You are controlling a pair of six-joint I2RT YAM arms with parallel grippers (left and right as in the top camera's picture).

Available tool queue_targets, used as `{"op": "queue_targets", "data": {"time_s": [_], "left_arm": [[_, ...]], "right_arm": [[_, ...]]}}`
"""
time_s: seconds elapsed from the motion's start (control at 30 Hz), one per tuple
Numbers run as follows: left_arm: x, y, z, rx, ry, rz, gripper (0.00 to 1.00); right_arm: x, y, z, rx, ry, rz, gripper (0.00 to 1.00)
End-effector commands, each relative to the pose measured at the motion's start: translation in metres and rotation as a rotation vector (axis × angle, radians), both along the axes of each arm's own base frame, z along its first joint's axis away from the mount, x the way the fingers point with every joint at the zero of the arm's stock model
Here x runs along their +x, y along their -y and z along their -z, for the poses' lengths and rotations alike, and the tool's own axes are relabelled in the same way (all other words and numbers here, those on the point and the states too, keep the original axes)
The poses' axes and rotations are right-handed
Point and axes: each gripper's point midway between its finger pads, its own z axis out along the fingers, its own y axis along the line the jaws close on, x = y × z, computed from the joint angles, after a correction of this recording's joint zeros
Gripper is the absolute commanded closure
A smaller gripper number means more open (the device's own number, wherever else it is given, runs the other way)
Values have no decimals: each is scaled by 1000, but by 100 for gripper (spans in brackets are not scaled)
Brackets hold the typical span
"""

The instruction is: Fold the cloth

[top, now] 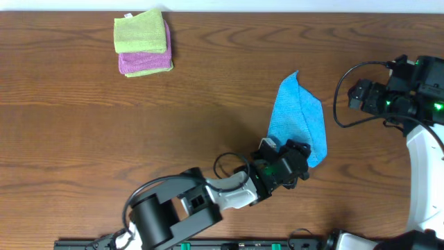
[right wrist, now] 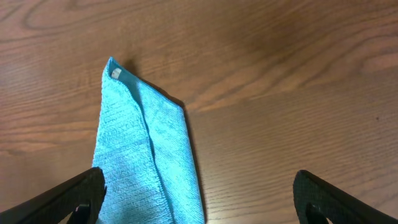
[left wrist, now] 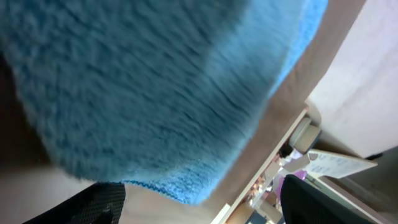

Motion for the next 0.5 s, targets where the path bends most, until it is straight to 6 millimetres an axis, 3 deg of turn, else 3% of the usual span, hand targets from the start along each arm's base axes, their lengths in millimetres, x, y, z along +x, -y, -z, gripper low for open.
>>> {"op": "queue_targets", "data": {"time_s": [0.0,0.23,0.27,0.33,0.47], "left_arm": [[11,9,-9,-55,2,-57,19],[23,15,-21,-83,28,-83,23],[23,16,-23,-88,30,-82,37],[24,17,-25,-92,32,-82,94],[25,14,-21,-72,28,-83,91]], "right_arm": [[1,0,-7,-4,22,-9,4],[1,0,-7,-4,22,-9,5],[1,0,-7,-4,22,-9,5],[1,-1,-7,-3,22,-9,5],[1,-1,-7,-4,22,-9,5]]}}
